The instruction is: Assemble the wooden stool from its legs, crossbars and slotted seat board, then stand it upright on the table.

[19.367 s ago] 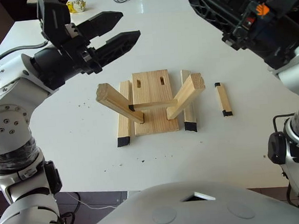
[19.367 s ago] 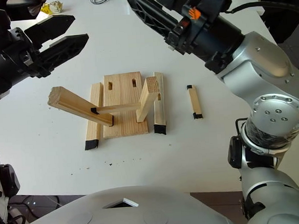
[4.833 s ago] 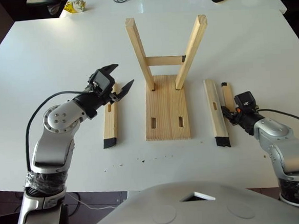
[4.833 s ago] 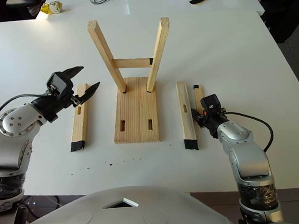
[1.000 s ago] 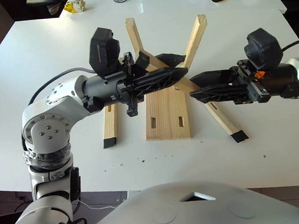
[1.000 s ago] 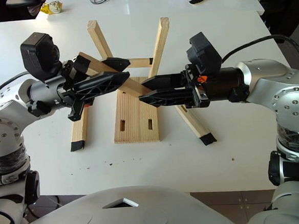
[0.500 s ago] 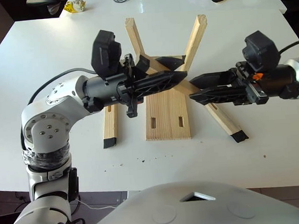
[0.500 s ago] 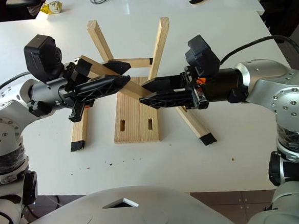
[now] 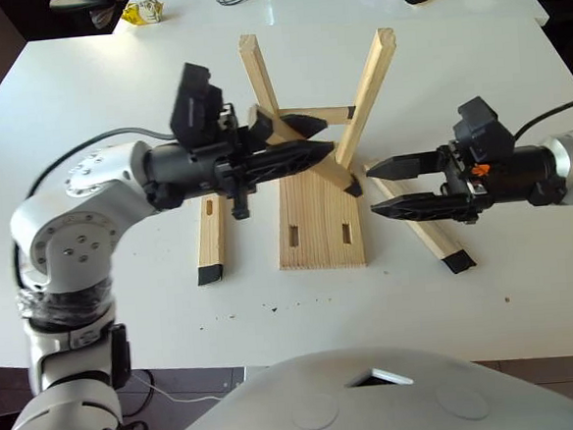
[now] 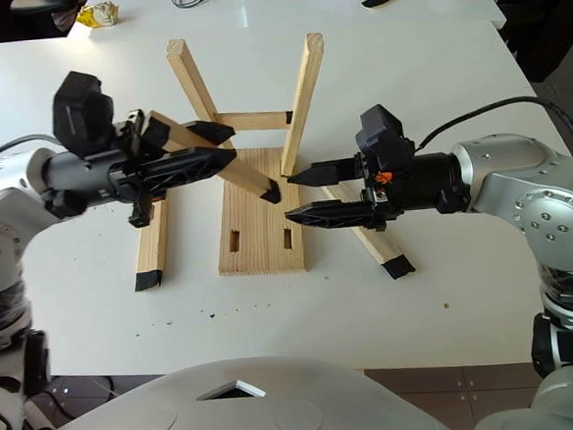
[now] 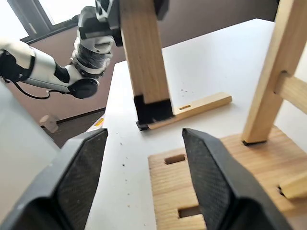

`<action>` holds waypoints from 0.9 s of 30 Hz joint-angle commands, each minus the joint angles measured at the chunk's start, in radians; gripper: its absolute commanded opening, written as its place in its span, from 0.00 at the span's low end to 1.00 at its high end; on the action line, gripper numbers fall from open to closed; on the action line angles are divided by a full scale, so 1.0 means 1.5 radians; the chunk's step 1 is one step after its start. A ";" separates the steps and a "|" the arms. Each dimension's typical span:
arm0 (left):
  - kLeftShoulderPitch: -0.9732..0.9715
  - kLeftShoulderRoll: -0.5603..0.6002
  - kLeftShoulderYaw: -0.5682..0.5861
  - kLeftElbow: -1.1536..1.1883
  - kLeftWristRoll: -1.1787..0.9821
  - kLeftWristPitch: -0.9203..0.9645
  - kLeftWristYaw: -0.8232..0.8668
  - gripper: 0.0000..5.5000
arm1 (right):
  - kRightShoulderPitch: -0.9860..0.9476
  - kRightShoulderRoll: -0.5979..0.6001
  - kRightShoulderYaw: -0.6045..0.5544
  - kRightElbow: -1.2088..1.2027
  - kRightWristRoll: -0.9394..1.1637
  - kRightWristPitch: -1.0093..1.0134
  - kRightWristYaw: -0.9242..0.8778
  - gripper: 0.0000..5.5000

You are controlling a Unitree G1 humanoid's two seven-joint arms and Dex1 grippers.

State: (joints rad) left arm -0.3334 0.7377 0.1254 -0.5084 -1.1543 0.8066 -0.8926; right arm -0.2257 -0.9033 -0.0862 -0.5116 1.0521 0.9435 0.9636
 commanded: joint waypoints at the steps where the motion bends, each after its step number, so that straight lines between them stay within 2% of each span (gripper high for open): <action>1: -0.004 0.108 0.069 0.025 -0.017 0.031 -0.095 0.24 | 0.095 -0.010 -0.042 -0.017 -0.049 -0.033 -0.015 0.52; 3: -0.017 0.150 0.085 0.052 -0.034 0.059 -0.137 0.24 | 0.142 -0.006 -0.066 -0.037 -0.055 -0.043 -0.025 0.52; 5: -0.017 0.178 0.069 0.082 0.049 0.009 -0.179 0.24 | 0.186 0.008 -0.090 -0.060 -0.059 -0.050 -0.046 0.52; 7: 0.005 0.181 0.044 0.116 0.174 -0.106 -0.209 0.24 | 0.213 0.021 -0.103 -0.073 -0.061 -0.057 -0.068 0.52; 10: 0.020 0.145 0.008 0.198 0.326 -0.282 -0.218 0.24 | 0.239 0.035 -0.113 -0.089 -0.063 -0.065 -0.092 0.52; 16: 0.005 0.073 -0.020 0.462 0.482 -0.660 -0.327 0.24 | 0.276 0.064 -0.115 -0.119 -0.072 -0.076 -0.144 0.52; 18: -0.002 0.080 -0.026 0.509 0.474 -0.661 -0.376 0.24 | 0.286 0.069 -0.115 -0.125 -0.072 -0.077 -0.152 0.52; 22: -0.051 0.079 -0.048 0.661 0.510 -0.764 -0.454 0.24 | 0.302 0.073 -0.114 -0.133 -0.074 -0.084 -0.166 0.52; 27: -0.070 0.068 -0.072 0.748 0.512 -0.771 -0.481 0.24 | 0.298 0.072 -0.093 -0.130 -0.095 -0.091 -0.170 0.52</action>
State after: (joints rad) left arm -0.4213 0.8519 0.0293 0.5907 -0.3886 -0.3422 -1.6027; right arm 0.2239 -0.7902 -0.2376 -0.7002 0.9339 0.8195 0.7128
